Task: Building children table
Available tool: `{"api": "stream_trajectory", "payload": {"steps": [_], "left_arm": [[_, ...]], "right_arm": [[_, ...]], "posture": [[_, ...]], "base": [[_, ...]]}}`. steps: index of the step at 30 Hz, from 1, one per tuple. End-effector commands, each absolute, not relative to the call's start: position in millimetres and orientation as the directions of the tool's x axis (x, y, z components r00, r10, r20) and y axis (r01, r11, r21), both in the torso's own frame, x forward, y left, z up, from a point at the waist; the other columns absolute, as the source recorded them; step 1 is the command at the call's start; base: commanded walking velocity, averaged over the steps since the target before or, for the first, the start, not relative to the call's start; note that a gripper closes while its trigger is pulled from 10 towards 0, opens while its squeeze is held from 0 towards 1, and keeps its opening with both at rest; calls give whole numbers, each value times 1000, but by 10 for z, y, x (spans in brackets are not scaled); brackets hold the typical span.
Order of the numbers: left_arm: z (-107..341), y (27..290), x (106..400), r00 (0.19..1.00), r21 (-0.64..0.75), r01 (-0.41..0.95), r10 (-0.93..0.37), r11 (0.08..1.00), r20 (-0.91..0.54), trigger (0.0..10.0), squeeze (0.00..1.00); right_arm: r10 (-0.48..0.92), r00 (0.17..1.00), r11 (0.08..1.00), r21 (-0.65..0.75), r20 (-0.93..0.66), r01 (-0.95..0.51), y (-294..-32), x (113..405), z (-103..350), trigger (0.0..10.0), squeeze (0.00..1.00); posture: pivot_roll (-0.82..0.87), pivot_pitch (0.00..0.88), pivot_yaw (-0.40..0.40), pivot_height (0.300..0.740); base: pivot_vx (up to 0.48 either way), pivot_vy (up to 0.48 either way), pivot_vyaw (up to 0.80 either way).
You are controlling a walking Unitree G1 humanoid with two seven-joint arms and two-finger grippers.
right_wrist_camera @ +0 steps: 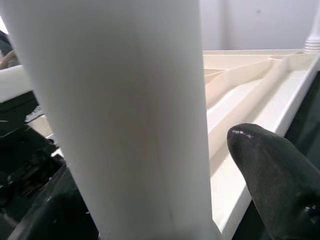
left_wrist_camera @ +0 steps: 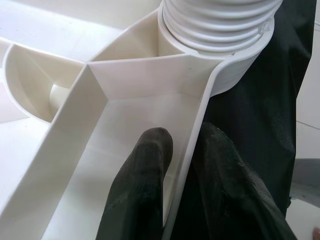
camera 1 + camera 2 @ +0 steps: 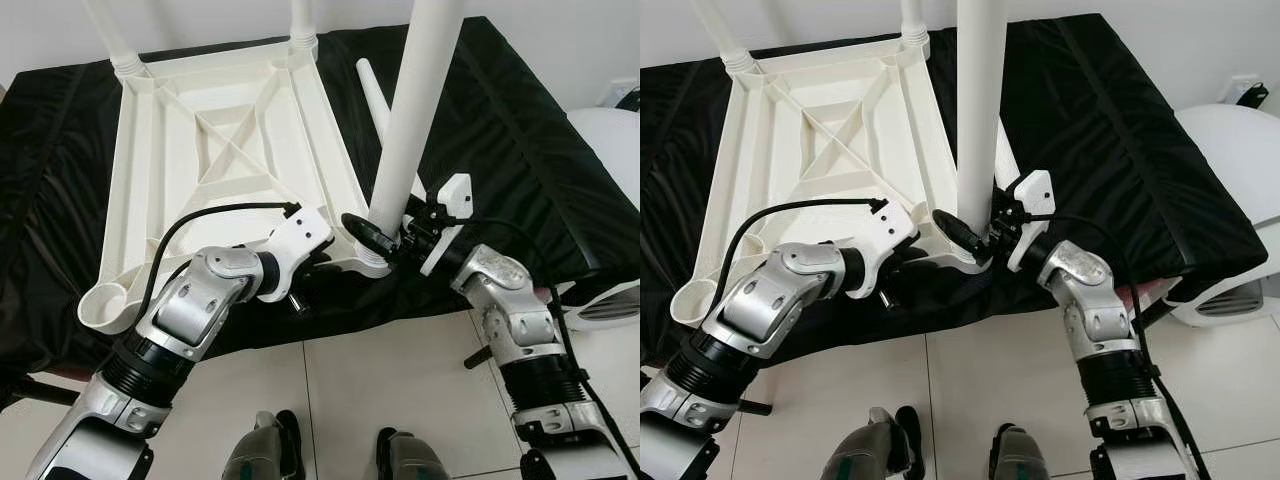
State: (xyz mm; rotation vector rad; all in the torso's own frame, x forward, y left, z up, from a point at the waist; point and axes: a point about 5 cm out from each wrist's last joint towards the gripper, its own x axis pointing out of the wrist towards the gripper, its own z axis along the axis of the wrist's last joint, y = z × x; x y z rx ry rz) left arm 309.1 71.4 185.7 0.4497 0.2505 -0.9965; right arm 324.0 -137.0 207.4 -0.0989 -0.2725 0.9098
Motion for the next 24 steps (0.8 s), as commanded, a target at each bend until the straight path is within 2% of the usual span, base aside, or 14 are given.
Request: {"api": "stream_trajectory", "payload": {"steps": [1,13,24], "left_arm": [[1820,819,3121,566,273,824,-707,496,-425,10000,0],[1594,889,3195,616,258,781,-633,568,-469,10000,0],[1578,900,3213,617,253,779,-628,574,-475,10000,0]], "right_arm": [[785,582,617,-191,211,-763,-1433,3253,2117,10000,0],[804,565,595,-219,187,-774,-1515,3319,2154,10000,0],[819,549,573,-228,165,-787,-1560,3319,2162,10000,0]], "posture": [[-52,120,81,740],[-45,138,61,740],[-53,142,62,740]], "base": [[0,0,0],[0,0,0],[0,0,0]]}}
